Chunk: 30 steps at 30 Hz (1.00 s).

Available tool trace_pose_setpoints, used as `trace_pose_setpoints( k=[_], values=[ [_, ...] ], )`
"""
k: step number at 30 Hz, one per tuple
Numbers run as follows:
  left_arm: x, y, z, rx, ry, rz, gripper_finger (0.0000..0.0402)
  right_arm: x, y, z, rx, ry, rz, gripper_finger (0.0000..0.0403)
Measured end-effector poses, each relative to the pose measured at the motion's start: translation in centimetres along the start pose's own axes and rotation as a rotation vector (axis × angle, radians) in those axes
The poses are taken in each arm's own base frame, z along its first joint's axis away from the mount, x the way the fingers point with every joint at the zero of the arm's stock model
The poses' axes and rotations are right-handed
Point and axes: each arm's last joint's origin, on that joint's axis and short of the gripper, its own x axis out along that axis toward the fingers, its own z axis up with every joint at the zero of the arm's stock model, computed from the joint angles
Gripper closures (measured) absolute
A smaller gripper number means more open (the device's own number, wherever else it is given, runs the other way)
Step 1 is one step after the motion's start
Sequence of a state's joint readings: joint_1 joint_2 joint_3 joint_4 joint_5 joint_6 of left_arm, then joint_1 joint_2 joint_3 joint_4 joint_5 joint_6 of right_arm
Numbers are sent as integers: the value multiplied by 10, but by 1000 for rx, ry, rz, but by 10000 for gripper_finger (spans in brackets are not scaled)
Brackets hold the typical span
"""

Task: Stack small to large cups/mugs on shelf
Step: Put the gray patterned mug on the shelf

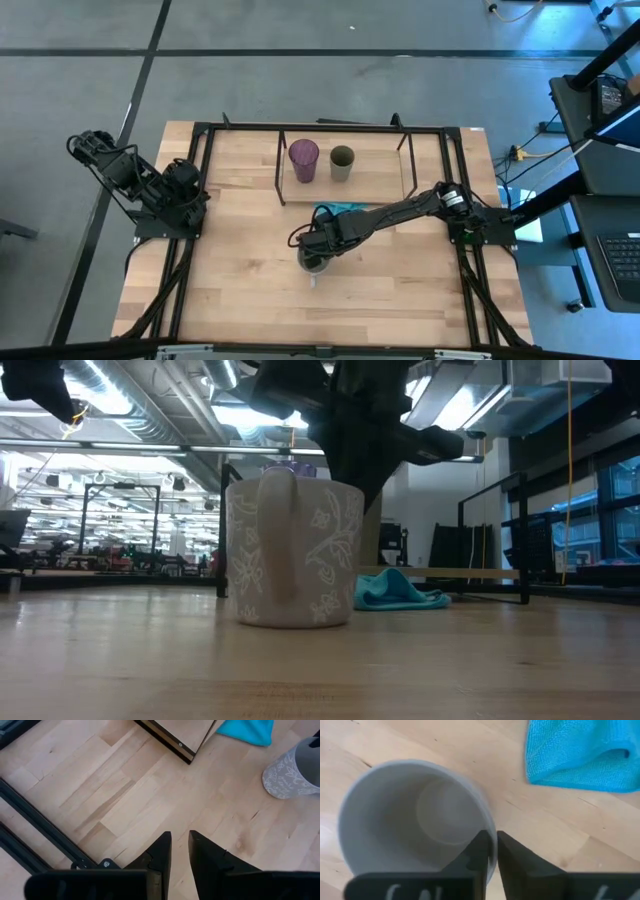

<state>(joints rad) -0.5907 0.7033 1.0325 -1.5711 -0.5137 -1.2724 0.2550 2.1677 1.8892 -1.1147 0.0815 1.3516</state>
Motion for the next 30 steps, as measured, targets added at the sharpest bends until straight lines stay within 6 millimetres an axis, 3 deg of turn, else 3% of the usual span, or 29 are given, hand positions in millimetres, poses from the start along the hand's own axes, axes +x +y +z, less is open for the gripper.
trace_pose_setpoints(
  k=[24, 30],
  values=[
    [0, 0, 1, 0, -20, 6, 342, -4, -2, 0, -3, 17, -1, 385],
    [0, 0, 0, 1, -19, 7, 342, -20, -4, 1, 12, 10, -59, 387]
  ],
)
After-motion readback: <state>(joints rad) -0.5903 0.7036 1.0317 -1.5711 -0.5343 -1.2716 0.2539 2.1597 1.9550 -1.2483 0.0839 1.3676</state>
